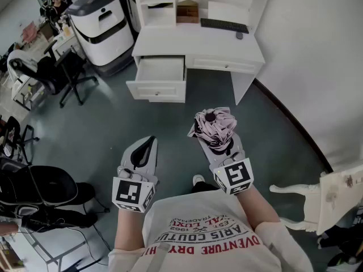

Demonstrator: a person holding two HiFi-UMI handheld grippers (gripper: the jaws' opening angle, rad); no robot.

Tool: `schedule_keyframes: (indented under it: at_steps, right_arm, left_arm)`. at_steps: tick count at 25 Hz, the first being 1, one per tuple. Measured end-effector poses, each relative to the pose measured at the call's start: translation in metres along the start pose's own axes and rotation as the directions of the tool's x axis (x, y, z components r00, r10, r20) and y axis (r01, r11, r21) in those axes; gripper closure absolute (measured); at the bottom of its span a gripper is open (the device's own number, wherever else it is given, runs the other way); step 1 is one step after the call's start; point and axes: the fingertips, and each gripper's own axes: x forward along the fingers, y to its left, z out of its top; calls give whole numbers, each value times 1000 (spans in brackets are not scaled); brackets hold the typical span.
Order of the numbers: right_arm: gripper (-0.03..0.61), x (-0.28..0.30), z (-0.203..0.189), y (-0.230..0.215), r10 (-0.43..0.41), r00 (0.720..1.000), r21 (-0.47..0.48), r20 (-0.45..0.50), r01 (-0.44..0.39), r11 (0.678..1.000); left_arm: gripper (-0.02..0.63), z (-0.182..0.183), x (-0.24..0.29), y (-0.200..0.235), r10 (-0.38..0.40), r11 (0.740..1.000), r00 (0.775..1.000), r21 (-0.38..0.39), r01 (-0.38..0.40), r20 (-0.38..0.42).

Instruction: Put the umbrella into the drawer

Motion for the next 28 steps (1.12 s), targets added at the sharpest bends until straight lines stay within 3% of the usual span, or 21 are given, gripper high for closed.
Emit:
schedule_keyframes:
  at_steps: [18,28]
  right_arm:
    - [373,10,-4,16,-23,999,40,-32,24,999]
    - [373,84,-15,17,45,996,54,-75,-41,998]
  left_arm:
    - [611,-3,-18,19,-5,1000,1000,-11,6,6]
    - [611,-21,14,76,31,998,999,-48,-33,-44]
